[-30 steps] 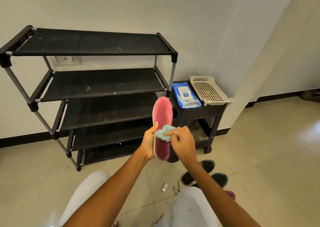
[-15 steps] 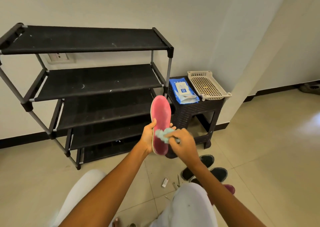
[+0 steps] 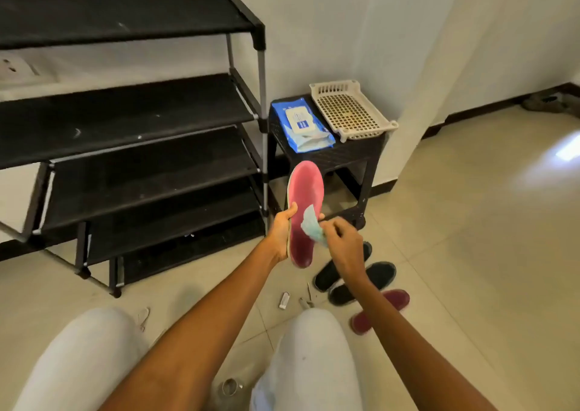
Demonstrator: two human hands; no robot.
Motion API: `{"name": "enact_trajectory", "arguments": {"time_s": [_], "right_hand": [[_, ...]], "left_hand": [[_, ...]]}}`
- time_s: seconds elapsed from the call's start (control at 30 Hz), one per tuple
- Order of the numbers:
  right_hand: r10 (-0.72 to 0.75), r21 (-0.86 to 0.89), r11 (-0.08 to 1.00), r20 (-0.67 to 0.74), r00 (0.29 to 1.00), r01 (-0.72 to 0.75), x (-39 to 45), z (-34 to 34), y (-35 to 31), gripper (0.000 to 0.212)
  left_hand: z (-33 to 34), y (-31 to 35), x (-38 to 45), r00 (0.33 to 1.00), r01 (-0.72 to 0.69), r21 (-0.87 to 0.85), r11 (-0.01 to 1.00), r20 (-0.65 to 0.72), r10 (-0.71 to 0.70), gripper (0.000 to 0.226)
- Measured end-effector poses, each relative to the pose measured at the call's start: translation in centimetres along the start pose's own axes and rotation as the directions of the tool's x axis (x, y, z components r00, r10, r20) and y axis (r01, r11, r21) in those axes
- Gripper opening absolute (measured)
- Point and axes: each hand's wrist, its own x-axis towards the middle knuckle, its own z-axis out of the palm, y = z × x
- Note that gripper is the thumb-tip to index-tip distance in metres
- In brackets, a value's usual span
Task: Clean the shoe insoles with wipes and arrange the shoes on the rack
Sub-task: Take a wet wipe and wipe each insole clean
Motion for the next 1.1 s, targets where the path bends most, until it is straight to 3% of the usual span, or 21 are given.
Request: {"name": "enact_trajectory", "arguments": {"time_s": [0.07,0.17,0.33,0.53,0.63,0.8,0.93,1.1], "right_hand": [[0.176,0.067,0.982,-0.01,0.984,-0.175,1.9,-0.1,1.4,0.023],[0.321,0.026,0.945,0.123,0.939,-0.326,4.7,0.3,4.7,0.033],[0.506,0.299,0.79,0.173,0.845,-0.535,5.6,-0.2,11.3,0.028],[0.688,0.521,0.635,-0.046,0.724,-0.571,3.0,-2.3,22.0,0.012],[0.815,0.605,0.534,-0.182,0.55,-0.591,0.6,-4.4,29.3,0.005],[0.91,0.647,0.415,-0.291,0.297,-0.64,-2.9,-6.4,38.8,0.016],[0.926,0.617,0.37,-0.301,0.226,-0.695,-4.4,-6.0,43.3,0.004],[0.941,0.618,0.322,-0.289,0.174,-0.717,-4.1,-4.5,46.0,0.013]], "left_hand": [[0.3,-0.9,1.5,1.0,0.002,0.069,0.998,-0.03,0.0,0.052],[0.7,-2.2,4.5,0.999,0.035,0.079,0.996,-0.008,-0.035,0.049],[0.5,-5.2,10.1,0.994,0.105,0.21,0.972,0.015,-0.111,0.048],[2.0,-15.0,16.0,0.974,0.137,0.438,0.888,0.103,-0.201,0.039],[3.1,-21.4,18.9,0.956,0.166,0.581,0.796,0.102,-0.274,0.039],[2.5,-30.0,21.1,0.861,0.182,0.851,0.493,0.104,-0.498,0.045],[1.1,-33.8,22.8,0.822,0.281,0.843,0.458,0.034,-0.568,0.053],[0.1,-36.3,24.0,0.824,0.355,0.846,0.399,-0.081,-0.561,0.059]]}}
